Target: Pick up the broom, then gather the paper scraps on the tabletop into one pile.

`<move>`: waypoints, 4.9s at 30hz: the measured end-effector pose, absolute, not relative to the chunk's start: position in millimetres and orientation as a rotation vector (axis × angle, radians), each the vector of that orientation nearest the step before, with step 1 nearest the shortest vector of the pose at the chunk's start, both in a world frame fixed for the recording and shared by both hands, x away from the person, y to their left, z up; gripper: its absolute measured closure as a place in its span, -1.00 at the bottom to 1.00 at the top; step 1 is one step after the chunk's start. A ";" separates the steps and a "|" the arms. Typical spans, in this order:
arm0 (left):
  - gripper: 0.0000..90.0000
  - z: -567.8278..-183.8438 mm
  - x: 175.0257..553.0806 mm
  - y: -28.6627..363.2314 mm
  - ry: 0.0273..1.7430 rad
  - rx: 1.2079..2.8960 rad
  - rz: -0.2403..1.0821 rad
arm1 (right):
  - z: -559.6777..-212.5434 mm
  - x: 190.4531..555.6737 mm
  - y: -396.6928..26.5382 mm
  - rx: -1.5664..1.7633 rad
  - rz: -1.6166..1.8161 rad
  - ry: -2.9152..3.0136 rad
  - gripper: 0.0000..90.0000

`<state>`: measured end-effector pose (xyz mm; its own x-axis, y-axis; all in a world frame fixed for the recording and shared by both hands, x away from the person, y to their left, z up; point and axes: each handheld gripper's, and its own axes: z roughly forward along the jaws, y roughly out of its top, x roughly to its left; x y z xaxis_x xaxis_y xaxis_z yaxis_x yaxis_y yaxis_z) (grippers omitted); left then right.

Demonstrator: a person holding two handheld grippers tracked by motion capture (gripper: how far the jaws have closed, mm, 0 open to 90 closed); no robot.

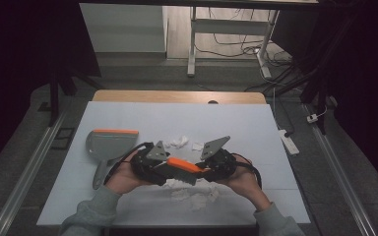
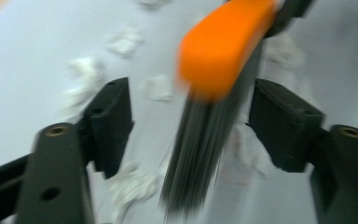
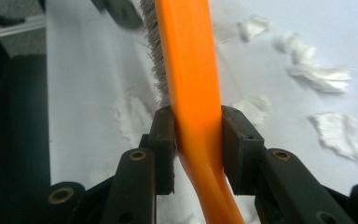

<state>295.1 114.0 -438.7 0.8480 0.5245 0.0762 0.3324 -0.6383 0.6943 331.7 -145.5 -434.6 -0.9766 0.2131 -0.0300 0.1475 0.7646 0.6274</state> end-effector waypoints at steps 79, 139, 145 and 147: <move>-0.32 -495.3 251.9 246.3 1.134 2.016 0.518 | -451.4 438.7 -184.0 0.760 0.406 2.580 0.55; -0.33 -493.0 257.9 245.7 1.106 2.010 0.499 | -416.5 424.7 -141.3 0.470 0.674 2.776 0.57; -0.33 -493.6 258.8 245.6 1.108 2.010 0.496 | -414.0 433.1 -142.3 0.568 0.825 2.752 0.57; -0.33 -493.6 259.1 245.7 1.107 2.010 0.495 | -413.6 437.1 -138.8 0.602 0.871 2.750 0.57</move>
